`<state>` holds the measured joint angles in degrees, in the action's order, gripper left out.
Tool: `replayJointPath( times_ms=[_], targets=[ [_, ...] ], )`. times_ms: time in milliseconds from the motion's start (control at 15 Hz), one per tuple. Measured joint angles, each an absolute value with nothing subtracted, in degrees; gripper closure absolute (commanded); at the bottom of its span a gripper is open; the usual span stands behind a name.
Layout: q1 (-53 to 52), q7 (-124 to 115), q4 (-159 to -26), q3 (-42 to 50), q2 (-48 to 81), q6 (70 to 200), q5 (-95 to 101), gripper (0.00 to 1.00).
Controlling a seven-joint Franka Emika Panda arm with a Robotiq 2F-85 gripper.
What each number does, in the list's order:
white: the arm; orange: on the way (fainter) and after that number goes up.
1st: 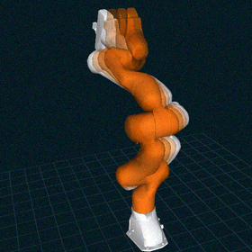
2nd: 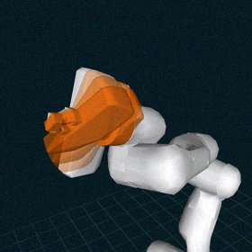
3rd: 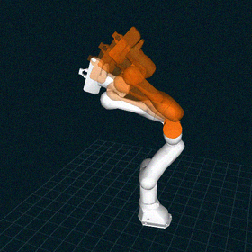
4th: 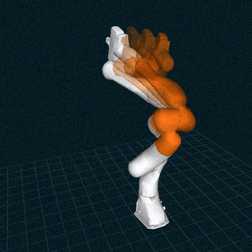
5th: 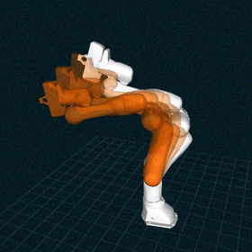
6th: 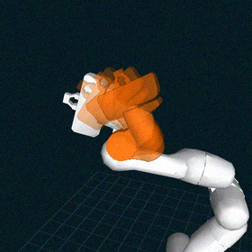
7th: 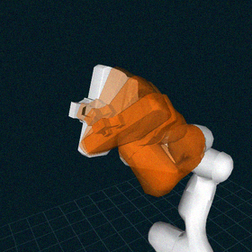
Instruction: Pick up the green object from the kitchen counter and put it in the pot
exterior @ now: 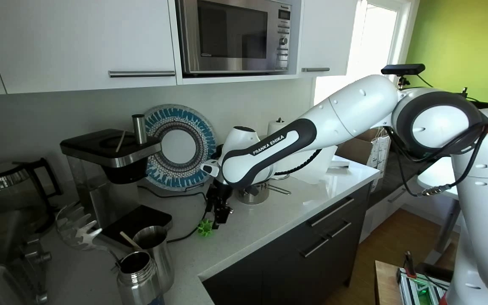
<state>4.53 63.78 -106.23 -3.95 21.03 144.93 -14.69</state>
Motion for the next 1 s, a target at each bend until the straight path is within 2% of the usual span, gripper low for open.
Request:
replayJointPath(
  times_ms=[67,200,600,667,733,1000],
  targets=[
    [4.8,63.8,-105.7,-4.1,21.6,145.0,-14.7,0.35],
    [5.3,64.0,-104.7,-4.4,22.5,145.0,-14.7,0.53],
    [6.9,64.7,-102.3,-5.9,24.7,145.0,-14.7,0.97],
    [7.0,64.8,-101.9,-6.1,25.0,145.0,-14.7,1.00],
    [7.1,64.8,-101.6,-6.3,25.1,145.0,-14.7,0.95],
    [7.1,64.8,-101.1,-6.9,25.1,145.0,-14.4,0.95]
  ],
)
